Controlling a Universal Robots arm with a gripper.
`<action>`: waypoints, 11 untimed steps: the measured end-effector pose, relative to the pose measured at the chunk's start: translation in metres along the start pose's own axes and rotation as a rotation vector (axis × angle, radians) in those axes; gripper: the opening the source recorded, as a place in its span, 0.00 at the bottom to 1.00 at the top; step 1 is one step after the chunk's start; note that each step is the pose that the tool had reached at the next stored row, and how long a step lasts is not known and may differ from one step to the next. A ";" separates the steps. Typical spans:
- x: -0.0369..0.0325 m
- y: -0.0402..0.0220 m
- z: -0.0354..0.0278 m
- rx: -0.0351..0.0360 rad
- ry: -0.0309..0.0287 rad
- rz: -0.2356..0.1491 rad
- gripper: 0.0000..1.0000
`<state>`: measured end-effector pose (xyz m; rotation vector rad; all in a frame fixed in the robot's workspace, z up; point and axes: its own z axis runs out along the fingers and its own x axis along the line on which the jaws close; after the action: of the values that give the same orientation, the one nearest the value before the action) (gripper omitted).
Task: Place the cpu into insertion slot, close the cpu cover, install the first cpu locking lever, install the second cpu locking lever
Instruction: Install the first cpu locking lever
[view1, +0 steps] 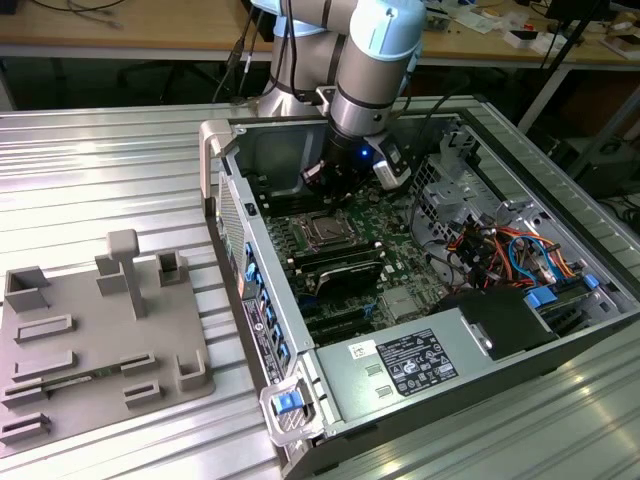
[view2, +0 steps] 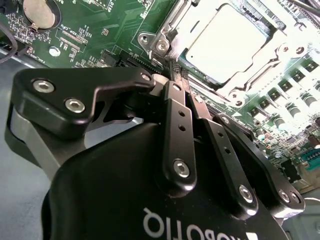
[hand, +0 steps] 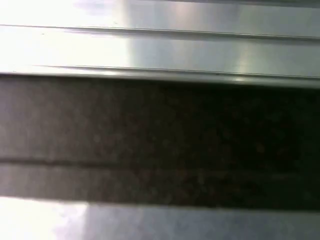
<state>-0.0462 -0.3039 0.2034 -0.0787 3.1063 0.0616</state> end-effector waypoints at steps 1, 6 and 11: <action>-0.0001 0.0000 0.0020 0.0011 0.0006 0.000 0.11; -0.0005 0.0049 0.0041 0.0058 0.0009 0.000 0.11; -0.0012 0.0105 0.0017 0.0020 -0.0008 0.000 0.11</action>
<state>-0.0454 -0.2932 0.2022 -0.0789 3.1055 0.0585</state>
